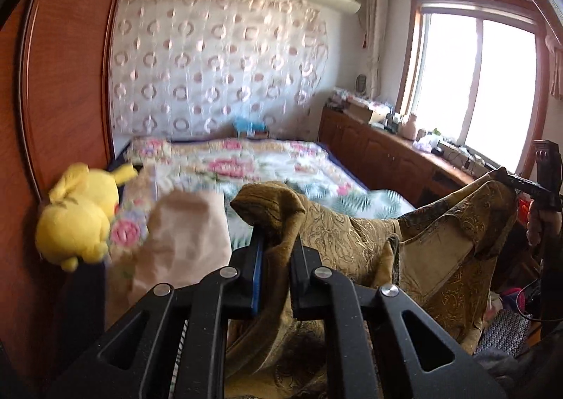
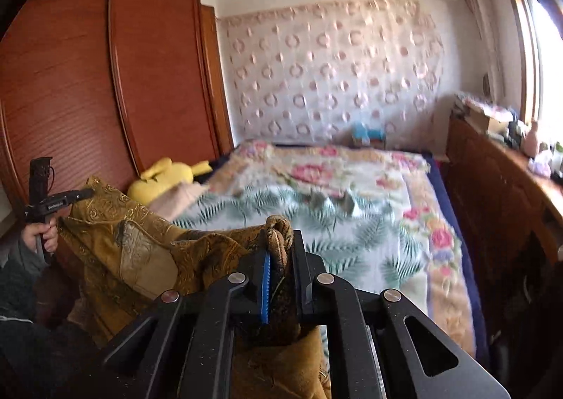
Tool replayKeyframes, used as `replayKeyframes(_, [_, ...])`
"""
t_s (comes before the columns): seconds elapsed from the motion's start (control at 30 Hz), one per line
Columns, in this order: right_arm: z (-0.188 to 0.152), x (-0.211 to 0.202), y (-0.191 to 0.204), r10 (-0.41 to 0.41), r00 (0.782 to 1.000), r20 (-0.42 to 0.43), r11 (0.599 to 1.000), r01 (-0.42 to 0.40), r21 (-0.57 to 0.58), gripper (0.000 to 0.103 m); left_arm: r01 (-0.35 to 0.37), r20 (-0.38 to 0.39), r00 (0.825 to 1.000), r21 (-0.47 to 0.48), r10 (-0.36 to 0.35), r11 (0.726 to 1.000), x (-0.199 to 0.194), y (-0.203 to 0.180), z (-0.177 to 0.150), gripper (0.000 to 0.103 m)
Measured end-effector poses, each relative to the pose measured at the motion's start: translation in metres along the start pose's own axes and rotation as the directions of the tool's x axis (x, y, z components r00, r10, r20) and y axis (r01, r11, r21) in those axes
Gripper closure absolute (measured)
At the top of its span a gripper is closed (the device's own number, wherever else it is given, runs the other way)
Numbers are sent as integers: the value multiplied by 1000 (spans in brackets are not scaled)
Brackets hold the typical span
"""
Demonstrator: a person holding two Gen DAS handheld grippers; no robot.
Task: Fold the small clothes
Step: 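Lift the golden shirt high off the bed with both grippers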
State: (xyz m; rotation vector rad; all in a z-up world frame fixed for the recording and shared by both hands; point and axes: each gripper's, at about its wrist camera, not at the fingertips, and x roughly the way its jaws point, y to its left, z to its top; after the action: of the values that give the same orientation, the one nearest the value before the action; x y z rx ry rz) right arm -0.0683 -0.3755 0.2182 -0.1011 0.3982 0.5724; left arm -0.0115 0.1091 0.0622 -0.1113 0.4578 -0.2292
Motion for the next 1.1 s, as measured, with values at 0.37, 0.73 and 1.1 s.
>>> replayKeyframes(0.37, [46, -68, 17, 7, 990, 141, 994, 9, -106, 94, -8, 179, 984, 94, -9, 996, -73, -23, 77, 90])
replayKeyframes(0.73, [94, -118, 46, -80, 948, 309, 971, 145, -192, 94, -93, 383, 924, 173, 20, 981, -128, -46, 167, 90])
replayKeyframes(1.1, [55, -117, 81, -110, 930, 351, 953, 199, -228, 94, -134, 418, 906, 154, 58, 979, -140, -35, 166, 90])
